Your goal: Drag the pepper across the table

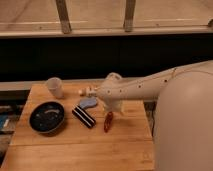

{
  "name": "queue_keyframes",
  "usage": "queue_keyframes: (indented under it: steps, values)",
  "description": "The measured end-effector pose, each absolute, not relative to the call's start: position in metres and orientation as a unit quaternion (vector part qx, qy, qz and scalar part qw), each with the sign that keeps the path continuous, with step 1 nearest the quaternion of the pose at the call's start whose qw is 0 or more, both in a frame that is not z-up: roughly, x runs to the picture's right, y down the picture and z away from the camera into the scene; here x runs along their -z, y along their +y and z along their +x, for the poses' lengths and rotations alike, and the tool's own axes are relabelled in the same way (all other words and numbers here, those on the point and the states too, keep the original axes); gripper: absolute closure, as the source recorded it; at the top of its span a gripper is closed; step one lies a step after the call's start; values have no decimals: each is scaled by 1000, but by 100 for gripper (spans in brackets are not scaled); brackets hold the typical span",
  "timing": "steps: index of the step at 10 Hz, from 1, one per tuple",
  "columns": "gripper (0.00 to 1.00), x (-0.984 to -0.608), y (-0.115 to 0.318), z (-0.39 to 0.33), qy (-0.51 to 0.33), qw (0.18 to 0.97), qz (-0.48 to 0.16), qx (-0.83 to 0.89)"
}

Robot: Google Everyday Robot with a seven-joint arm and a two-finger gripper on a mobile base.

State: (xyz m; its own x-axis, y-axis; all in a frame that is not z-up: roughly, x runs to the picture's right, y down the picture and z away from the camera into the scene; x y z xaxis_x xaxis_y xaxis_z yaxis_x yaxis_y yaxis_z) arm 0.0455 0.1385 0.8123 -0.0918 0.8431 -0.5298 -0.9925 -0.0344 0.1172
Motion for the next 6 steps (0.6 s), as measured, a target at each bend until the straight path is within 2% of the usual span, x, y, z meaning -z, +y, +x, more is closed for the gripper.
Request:
queue_keyframes:
  steps: [3, 6]
  values:
    - [35, -840, 166, 33, 256, 648, -183, -694]
    - [35, -842, 170, 20, 256, 648, -190, -692]
